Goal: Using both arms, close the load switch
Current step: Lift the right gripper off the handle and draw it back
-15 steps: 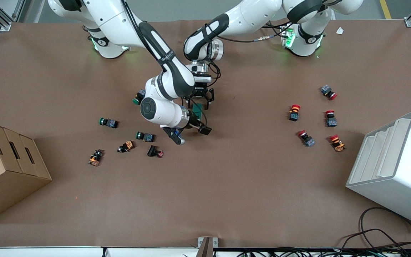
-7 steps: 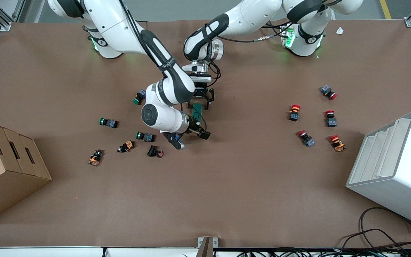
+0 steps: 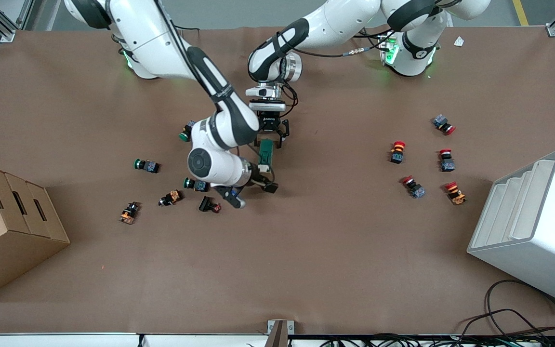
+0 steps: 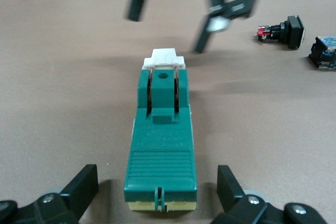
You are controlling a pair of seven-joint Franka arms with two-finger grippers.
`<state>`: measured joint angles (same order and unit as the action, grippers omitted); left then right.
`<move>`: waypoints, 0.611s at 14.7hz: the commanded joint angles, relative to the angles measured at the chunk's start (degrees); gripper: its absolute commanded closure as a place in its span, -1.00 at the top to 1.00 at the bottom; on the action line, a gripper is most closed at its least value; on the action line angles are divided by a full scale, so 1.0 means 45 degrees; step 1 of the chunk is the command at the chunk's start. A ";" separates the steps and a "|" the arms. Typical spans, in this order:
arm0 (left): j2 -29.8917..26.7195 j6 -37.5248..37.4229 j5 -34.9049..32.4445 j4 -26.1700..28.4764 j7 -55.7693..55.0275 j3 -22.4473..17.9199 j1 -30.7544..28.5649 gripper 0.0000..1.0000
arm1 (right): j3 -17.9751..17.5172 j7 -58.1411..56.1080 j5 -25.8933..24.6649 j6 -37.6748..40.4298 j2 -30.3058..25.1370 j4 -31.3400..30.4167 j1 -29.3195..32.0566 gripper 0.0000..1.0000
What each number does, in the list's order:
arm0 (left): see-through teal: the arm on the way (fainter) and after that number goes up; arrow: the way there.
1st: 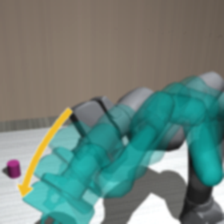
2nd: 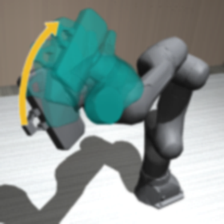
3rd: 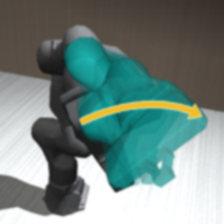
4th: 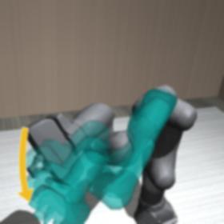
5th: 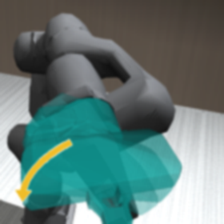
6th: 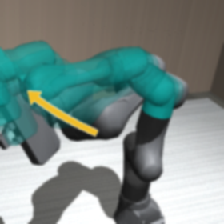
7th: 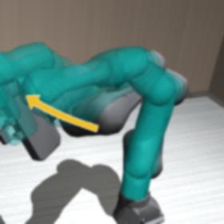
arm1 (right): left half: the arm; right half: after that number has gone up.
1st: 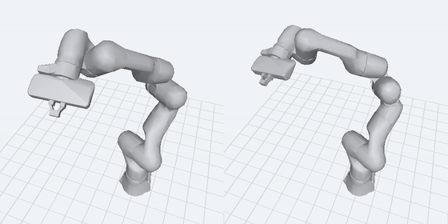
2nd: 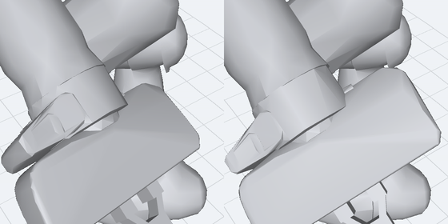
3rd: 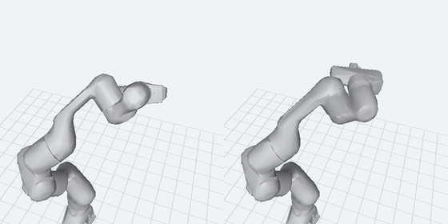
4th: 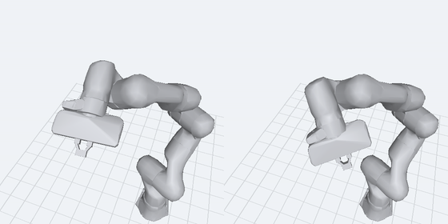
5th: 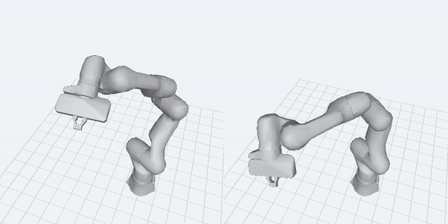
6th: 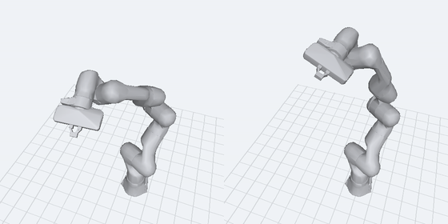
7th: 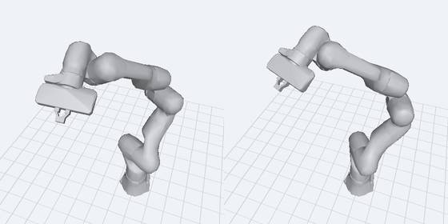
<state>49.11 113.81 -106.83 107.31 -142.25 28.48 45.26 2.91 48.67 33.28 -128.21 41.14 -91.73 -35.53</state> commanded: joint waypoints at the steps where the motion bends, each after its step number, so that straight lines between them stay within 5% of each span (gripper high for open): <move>1: 0.0455 0.0157 0.0010 0.0100 -0.0167 -0.0273 -0.0037 0.98 | -0.0041 -0.0792 -0.2192 0.2738 -0.0642 0.0832 0.1367 1.00; 6: -0.0052 0.0157 0.1352 -0.0444 -0.0050 0.0058 -0.0038 0.97 | -0.0021 -0.5007 -0.3428 0.5752 -0.2517 0.0756 0.4021 1.00; 9: -0.0345 0.0138 0.2719 -0.1051 0.0687 0.0176 -0.0076 0.98 | -0.0041 -0.7098 -0.5281 0.6593 -0.3377 0.0717 0.5040 1.00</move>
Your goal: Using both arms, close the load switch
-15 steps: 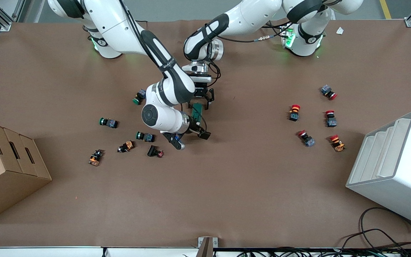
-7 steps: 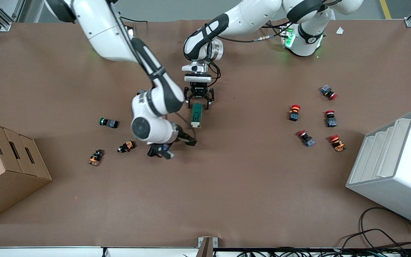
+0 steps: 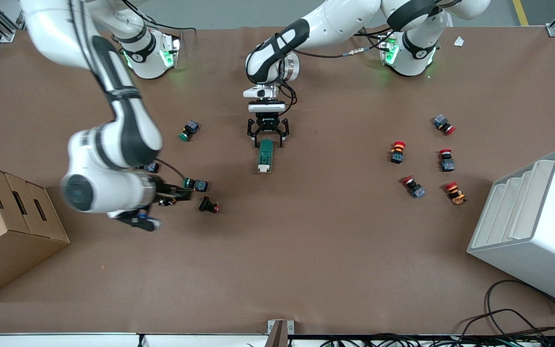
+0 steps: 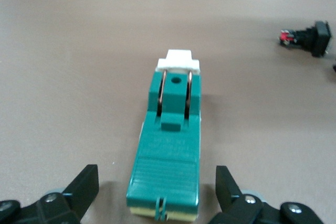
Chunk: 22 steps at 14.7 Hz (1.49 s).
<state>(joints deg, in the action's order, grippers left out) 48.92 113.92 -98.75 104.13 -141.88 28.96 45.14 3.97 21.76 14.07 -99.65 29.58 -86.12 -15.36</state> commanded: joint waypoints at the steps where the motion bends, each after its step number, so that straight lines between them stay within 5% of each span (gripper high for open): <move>1: -0.0498 0.0115 0.1702 -0.0676 0.1347 0.0068 -0.0071 0.98 | -0.0257 -0.1646 -0.1385 0.0462 -0.1120 -0.0530 0.0756 1.00; 9: -0.3013 -0.0371 0.7620 -0.2495 0.6562 -0.0010 -0.0849 0.99 | -0.0315 -0.3818 -0.3556 0.1672 -0.3542 -0.0569 0.2494 1.00; 17: -0.7176 -0.0743 1.4457 -0.2828 1.3594 0.0048 -0.5143 1.00 | -0.0588 -0.4425 -0.3557 0.3022 -0.5632 -0.1153 0.3277 1.00; 22: -0.8254 -0.3416 1.7136 -0.4074 1.8823 0.0048 -0.8171 1.00 | -0.0628 -0.4541 -0.3556 0.3412 -0.6552 -0.1546 0.3258 1.00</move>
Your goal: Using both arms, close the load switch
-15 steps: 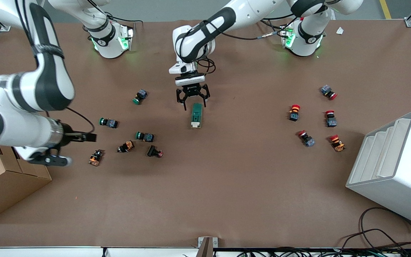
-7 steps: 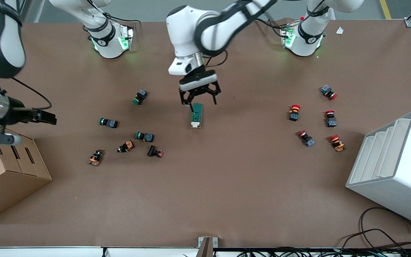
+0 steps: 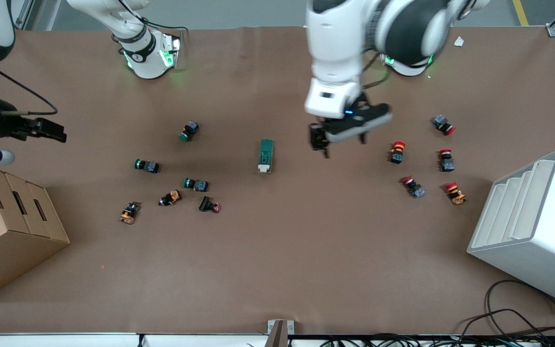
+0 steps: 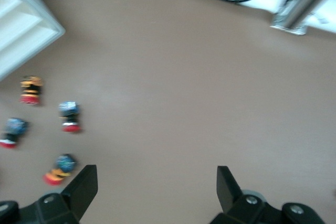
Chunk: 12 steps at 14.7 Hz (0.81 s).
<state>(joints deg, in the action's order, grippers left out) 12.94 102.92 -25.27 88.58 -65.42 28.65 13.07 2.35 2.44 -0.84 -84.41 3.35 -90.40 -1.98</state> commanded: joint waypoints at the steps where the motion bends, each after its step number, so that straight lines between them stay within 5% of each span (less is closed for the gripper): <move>1: -0.0298 -0.1325 0.1216 -0.0970 0.2829 0.0099 -0.1571 1.00 | -0.0211 -0.0674 -0.0244 0.0026 -0.0764 -0.0517 0.0322 1.00; 5: -0.1272 -0.1835 0.2430 -0.1052 0.5682 -0.0134 -0.3275 1.00 | -0.0132 -0.0971 -0.0205 -0.0032 -0.0706 -0.0341 0.0574 1.00; 8: -0.1897 -0.2109 0.4084 -0.0993 0.8416 -0.2083 -0.3100 1.00 | -0.0112 -0.1069 -0.0089 0.0258 -0.0493 0.0631 0.0868 1.00; 12: -0.3088 -0.2715 0.4774 0.0157 1.0435 -0.3160 -0.3081 1.00 | -0.0112 -0.1127 -0.0146 0.1296 -0.0022 0.1651 0.1005 1.00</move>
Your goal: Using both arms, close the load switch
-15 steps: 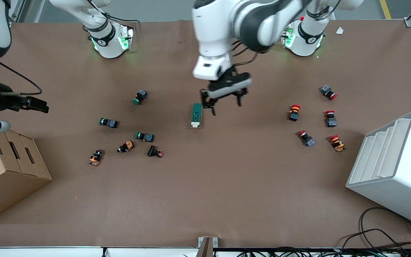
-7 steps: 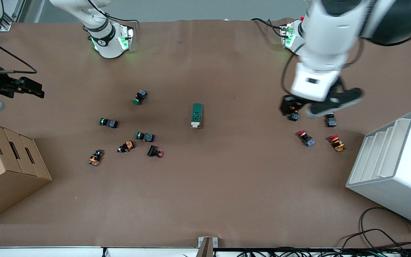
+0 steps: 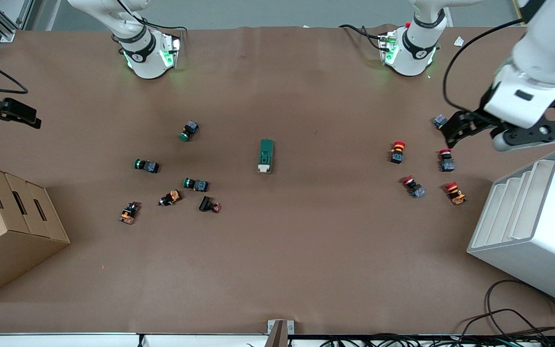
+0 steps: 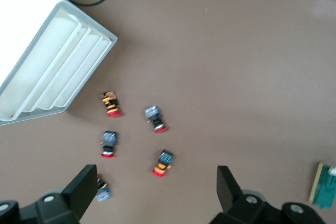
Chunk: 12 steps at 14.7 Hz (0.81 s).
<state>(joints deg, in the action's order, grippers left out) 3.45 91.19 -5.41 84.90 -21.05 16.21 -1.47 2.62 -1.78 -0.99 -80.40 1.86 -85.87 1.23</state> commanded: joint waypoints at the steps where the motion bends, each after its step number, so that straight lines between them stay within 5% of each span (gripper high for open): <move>1: -0.1252 -0.0167 0.0731 0.1189 0.1059 -0.0824 0.0208 1.00 | -0.0172 -0.0209 -0.0055 0.0387 0.0310 0.0644 0.0390 1.00; 7: -0.2758 -0.0441 0.1514 0.2753 0.4208 -0.2702 0.0657 1.00 | -0.0269 -0.0189 0.0198 0.1070 0.0251 0.0527 0.0312 1.00; 12: -0.2700 -0.0421 0.1360 0.2403 0.4325 -0.2723 0.0638 1.00 | -0.0192 -0.0229 0.0473 0.0428 -0.0488 -0.0720 0.0274 1.00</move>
<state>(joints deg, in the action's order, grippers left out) -8.24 88.97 0.52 95.57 -2.53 4.55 0.78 2.13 -1.94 0.01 -76.76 2.59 -85.34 1.76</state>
